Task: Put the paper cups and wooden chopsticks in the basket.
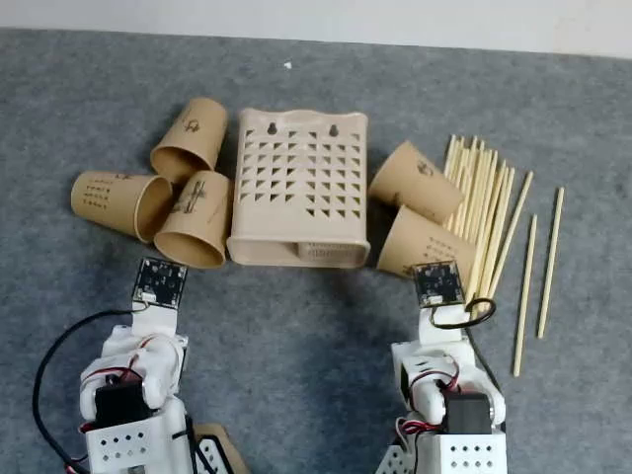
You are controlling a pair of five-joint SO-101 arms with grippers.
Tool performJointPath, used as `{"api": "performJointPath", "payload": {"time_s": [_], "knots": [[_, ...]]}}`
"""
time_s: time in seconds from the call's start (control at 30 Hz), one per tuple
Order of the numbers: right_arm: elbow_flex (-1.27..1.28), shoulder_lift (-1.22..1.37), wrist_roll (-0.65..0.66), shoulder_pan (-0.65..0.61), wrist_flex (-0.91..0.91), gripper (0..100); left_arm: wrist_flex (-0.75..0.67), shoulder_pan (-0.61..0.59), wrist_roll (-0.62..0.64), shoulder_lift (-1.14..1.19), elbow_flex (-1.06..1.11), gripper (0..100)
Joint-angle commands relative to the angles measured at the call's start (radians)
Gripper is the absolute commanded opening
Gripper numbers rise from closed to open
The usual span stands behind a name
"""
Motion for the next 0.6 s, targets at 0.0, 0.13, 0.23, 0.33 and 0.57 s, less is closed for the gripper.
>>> {"api": "performJointPath", "payload": {"time_s": [0.0, 0.13, 0.23, 0.33, 0.57], "knots": [[0.102, -0.007, -0.009, 0.005, 0.004, 0.6, 0.009, 0.013, -0.009, -0.004, 0.019, 13], [0.102, -0.007, -0.006, 0.005, 0.004, 0.6, 0.009, 0.013, -0.009, -0.004, 0.019, 13], [0.102, -0.007, -0.006, 0.008, 0.004, 0.6, 0.009, 0.013, -0.009, -0.004, 0.019, 13], [0.102, -0.007, -0.005, 0.018, 0.001, 0.7, 0.009, 0.004, -0.009, -0.004, 0.019, 13], [0.085, -0.008, 0.074, 0.021, -0.018, 0.9, -0.054, -0.082, -0.012, -0.004, 0.019, 14]]}}
